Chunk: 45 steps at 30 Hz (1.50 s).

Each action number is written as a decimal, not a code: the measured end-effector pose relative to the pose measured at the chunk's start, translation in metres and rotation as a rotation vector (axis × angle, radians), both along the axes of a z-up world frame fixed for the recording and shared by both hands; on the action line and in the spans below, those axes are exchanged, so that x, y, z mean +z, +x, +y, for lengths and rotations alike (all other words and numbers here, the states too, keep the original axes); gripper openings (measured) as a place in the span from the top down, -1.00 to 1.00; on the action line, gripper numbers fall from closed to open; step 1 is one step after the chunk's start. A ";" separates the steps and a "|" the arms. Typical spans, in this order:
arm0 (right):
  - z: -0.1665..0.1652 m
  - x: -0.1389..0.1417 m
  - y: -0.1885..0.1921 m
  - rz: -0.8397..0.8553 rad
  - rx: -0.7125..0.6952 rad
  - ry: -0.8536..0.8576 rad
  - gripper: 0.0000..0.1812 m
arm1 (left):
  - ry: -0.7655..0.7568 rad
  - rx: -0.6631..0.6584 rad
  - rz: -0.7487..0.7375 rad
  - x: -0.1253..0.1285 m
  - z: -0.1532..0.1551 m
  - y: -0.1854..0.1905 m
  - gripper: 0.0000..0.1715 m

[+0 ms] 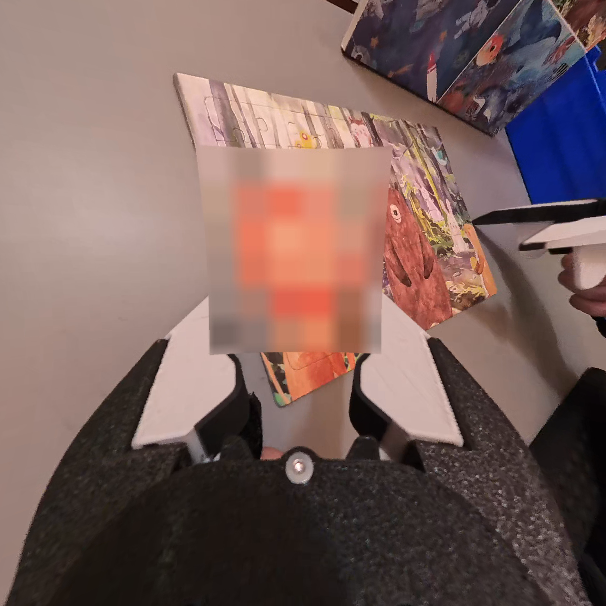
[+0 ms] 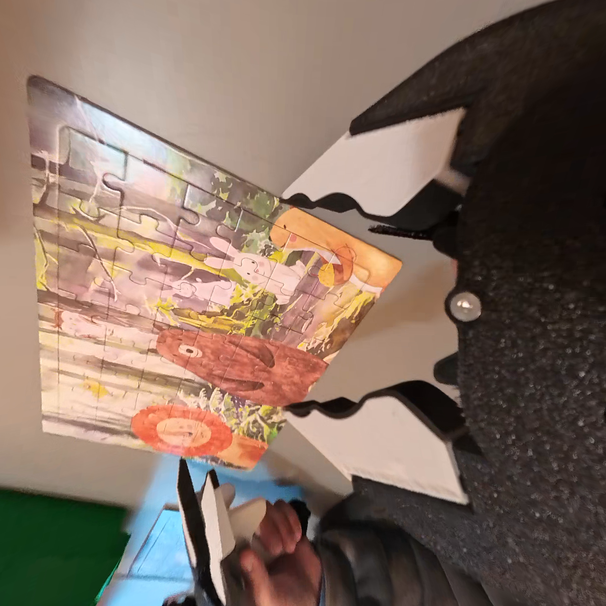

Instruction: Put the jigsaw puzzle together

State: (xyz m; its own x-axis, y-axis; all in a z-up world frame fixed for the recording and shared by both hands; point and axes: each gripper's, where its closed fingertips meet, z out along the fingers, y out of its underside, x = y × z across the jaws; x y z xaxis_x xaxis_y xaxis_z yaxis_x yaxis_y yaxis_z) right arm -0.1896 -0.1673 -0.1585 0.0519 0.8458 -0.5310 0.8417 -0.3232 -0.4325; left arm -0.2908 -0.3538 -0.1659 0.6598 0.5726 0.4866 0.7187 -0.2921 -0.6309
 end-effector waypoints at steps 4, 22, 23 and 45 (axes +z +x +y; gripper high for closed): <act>0.003 0.014 0.022 0.042 -0.039 -0.144 -0.22 | -0.032 -0.038 0.022 0.000 0.007 0.009 0.07; 0.075 0.048 0.192 0.216 -0.259 -0.304 0.00 | -0.079 -0.352 -0.010 0.001 0.100 0.131 0.06; 0.080 0.047 0.201 0.222 -0.272 -0.311 -0.01 | -0.078 -0.371 -0.018 0.001 0.107 0.138 0.06; 0.249 0.033 0.352 0.260 -0.622 -0.353 0.00 | -0.100 -0.734 -0.061 0.003 0.254 0.299 0.07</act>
